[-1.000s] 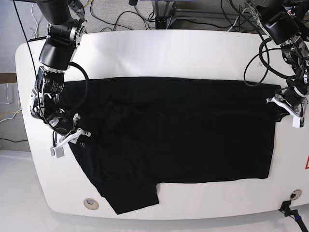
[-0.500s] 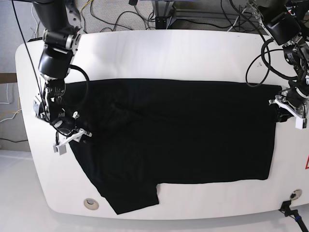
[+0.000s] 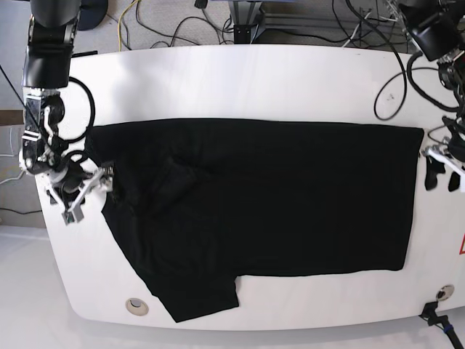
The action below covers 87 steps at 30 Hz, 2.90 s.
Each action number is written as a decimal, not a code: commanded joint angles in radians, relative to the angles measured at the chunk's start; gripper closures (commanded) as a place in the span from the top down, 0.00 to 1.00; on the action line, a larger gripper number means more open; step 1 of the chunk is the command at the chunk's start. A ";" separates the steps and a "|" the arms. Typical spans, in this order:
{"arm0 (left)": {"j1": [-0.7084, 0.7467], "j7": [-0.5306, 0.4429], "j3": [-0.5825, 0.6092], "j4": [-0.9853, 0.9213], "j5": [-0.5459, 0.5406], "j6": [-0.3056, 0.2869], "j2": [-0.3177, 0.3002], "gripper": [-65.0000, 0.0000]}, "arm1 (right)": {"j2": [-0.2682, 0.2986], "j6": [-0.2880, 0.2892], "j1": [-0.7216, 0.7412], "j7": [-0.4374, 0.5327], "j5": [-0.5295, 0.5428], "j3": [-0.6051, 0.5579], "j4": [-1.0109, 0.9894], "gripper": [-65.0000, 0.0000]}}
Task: Fold the T-shirt properly
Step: 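Lift the shoulder edge with both grippers and pull it toward the arms, then drag the held shoulder edge further toward the arms, flattening the shirt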
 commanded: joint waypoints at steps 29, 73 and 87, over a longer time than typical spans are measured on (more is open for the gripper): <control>0.253 -0.145 0.135 0.179 0.115 -0.004 -0.013 0.54 | -0.219 0.214 -0.266 0.088 -0.400 0.367 0.073 0.29; 0.331 -0.139 0.135 -0.083 0.113 -0.004 -0.013 0.00 | -0.270 0.210 -0.472 0.079 -0.394 0.369 0.231 0.00; 0.603 -0.139 0.129 0.026 0.109 -0.004 -0.001 0.00 | -0.319 0.213 -0.791 0.010 -0.395 0.442 0.482 0.00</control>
